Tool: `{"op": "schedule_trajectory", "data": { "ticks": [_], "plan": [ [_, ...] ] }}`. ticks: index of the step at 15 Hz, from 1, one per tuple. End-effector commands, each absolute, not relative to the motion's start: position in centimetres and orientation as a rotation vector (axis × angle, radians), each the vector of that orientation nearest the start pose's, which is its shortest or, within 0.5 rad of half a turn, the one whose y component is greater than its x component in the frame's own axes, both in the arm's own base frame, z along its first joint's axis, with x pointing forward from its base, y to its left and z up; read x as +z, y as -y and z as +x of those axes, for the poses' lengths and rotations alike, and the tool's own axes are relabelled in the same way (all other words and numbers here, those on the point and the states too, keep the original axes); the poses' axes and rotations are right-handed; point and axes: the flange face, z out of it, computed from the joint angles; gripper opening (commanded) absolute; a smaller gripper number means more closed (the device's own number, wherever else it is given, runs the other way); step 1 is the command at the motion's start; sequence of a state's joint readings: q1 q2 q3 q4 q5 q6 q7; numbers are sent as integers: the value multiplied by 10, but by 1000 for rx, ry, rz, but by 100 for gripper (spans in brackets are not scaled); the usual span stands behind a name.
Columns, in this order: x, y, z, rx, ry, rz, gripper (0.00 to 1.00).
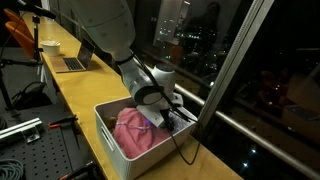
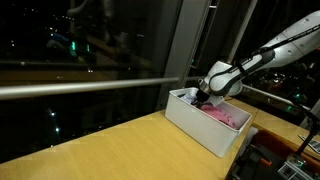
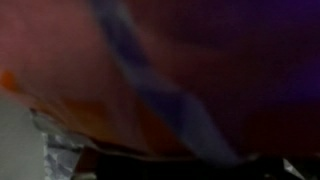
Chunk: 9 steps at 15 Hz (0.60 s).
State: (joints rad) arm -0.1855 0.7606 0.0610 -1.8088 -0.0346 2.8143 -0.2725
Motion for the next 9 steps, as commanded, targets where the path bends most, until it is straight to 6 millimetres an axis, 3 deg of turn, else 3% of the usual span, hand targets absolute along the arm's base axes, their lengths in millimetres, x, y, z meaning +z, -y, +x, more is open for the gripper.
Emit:
{"op": "schedule_trajectory", "data": {
  "ticks": [1,3,5,9],
  "plan": [
    [196,79,655,-462,203,-3100,2],
    [234,70,653,-502,196,-3084,5],
    [276,55,652,-558,210,-3069,0],
    [362,22,646,-680,262,-3038,0]
  ]
}}
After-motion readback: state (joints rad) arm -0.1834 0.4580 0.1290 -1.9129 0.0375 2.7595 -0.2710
